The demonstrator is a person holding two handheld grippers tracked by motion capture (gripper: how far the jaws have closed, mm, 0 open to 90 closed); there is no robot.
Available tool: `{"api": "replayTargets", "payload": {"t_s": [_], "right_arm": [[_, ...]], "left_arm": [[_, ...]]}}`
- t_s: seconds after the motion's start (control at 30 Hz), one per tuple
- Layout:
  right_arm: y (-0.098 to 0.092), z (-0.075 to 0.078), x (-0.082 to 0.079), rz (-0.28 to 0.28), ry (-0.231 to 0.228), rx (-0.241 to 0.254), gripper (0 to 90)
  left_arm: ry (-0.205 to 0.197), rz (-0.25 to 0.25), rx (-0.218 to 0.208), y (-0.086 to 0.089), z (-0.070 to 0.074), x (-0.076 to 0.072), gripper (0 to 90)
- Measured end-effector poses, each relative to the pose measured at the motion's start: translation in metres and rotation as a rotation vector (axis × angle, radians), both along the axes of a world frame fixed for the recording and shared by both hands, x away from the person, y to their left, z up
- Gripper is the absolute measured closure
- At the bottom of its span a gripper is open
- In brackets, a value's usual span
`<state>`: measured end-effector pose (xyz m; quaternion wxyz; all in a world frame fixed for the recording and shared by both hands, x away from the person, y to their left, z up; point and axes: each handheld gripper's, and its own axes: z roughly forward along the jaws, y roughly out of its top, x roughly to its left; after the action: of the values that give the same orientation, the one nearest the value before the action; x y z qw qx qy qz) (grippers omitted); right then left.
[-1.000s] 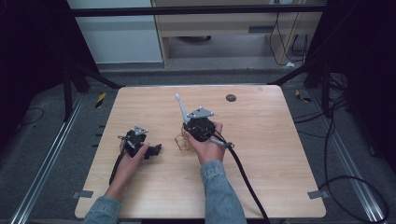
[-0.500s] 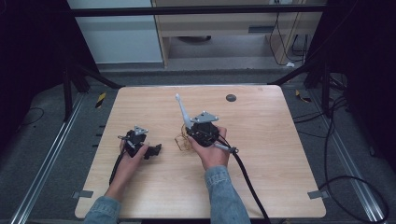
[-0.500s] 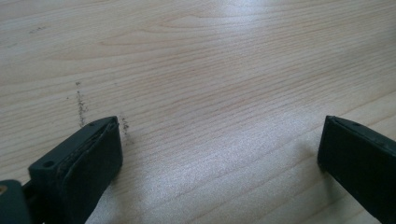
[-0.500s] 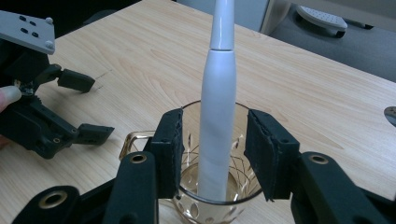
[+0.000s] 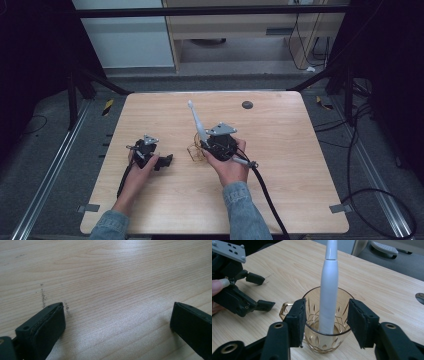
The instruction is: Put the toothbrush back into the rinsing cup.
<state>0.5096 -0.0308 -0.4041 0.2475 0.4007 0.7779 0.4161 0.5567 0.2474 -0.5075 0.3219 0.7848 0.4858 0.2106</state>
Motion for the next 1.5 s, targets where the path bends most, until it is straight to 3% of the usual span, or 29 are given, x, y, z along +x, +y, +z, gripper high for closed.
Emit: {"api": "replayTargets", "payload": {"t_s": [0.4, 0.53, 0.57, 0.63, 1.5], "right_arm": [[-0.009, 0.001, -0.007, 0.003, 0.026, -0.008, 27.3], [-0.013, 0.003, -0.007, 0.009, 0.015, -0.015, 16.4], [-0.015, 0.002, -0.006, 0.009, 0.014, -0.027, 9.4], [-0.019, 0.002, -0.005, 0.016, 0.018, -0.038, 6.2], [-0.069, 0.001, -0.003, -0.019, 0.063, -0.175, 7.6]], "left_arm": [[0.0, 0.0, 0.0, 0.0, 0.0, 0.0, 0.0], [0.0, 0.0, 0.0, 0.0, 0.0, 0.0, 0.0], [0.0, 0.0, 0.0, 0.0, 0.0, 0.0, 0.0], [0.0, 0.0, 0.0, 0.0, 0.0, 0.0, 0.0], [0.0, 0.0, 0.001, 0.0, 0.0, 0.0, 0.0]]}}
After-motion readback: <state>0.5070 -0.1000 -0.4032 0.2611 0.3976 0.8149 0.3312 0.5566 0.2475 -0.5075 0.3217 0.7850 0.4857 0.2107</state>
